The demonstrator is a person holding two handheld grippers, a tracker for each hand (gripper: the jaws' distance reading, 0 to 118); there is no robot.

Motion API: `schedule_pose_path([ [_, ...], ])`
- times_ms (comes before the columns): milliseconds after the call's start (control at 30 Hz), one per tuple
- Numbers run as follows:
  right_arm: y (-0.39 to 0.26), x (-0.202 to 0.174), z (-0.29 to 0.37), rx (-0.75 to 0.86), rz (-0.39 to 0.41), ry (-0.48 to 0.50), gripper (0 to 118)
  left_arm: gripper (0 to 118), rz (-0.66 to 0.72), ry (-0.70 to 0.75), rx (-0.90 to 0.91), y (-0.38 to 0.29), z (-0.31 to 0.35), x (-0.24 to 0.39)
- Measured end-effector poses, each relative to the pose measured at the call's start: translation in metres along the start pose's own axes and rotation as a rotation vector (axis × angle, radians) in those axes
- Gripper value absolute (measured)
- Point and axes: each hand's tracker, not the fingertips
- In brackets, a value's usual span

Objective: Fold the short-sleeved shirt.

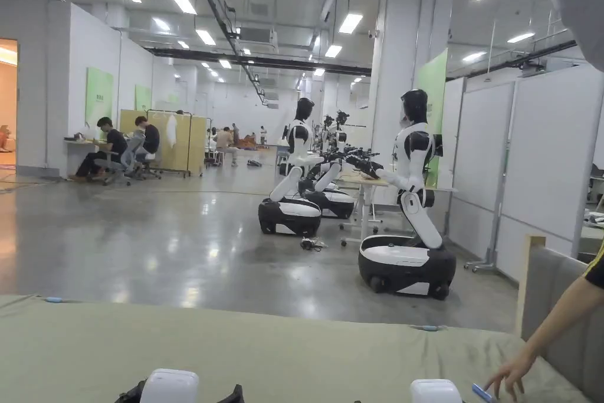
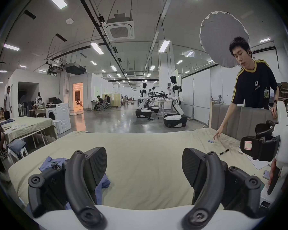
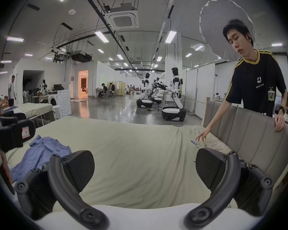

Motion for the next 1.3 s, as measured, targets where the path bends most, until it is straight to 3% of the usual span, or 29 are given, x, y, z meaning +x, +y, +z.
schedule_pose_path([
  [400,0.001,-0.004,-0.003,-0.026,0.026,0.030,117,91,-0.024,0.000,-0.037,0.005,-0.007,0.001],
  [433,0.000,-0.005,-0.001,-0.022,0.028,0.037,107,78,-0.024,-0.017,-0.064,0.005,-0.008,0.000],
  [467,-0.001,-0.006,0.001,-0.015,0.027,0.039,79,37,-0.014,-0.053,-0.089,0.003,-0.012,-0.002],
  [500,0.000,-0.008,0.001,-0.010,0.032,0.025,27,3,-0.007,-0.034,-0.077,0.003,-0.013,-0.003],
  [533,-0.001,-0.010,-0.001,-0.020,0.047,-0.010,0,3,0.000,0.044,-0.063,0.001,-0.014,-0.004],
  [567,0.003,-0.008,0.003,-0.004,0.045,-0.049,0,3,0.000,-0.010,-0.070,0.000,-0.015,-0.005],
  [600,0.005,-0.005,0.005,-0.003,0.044,-0.018,0,3,0.013,-0.035,-0.077,0.000,-0.018,-0.007],
  [867,0.016,-0.015,0.003,-0.009,0.065,0.005,0,3,0.017,0.012,-0.049,-0.002,-0.018,-0.027],
  [1000,0.021,-0.062,-0.007,-0.008,0.100,0.107,0,3,0.014,0.132,-0.046,-0.005,0.007,-0.073],
  [1100,0.016,-0.118,-0.012,-0.006,0.118,0.227,0,3,0.033,0.227,-0.059,-0.007,0.028,-0.118],
  [1200,0.006,-0.174,-0.008,0.018,0.200,0.306,0,3,0.072,0.262,-0.079,-0.015,0.060,-0.152],
  [1300,-0.007,-0.208,-0.004,0.004,0.181,0.400,0,3,0.045,0.381,-0.268,-0.026,0.060,-0.180],
])
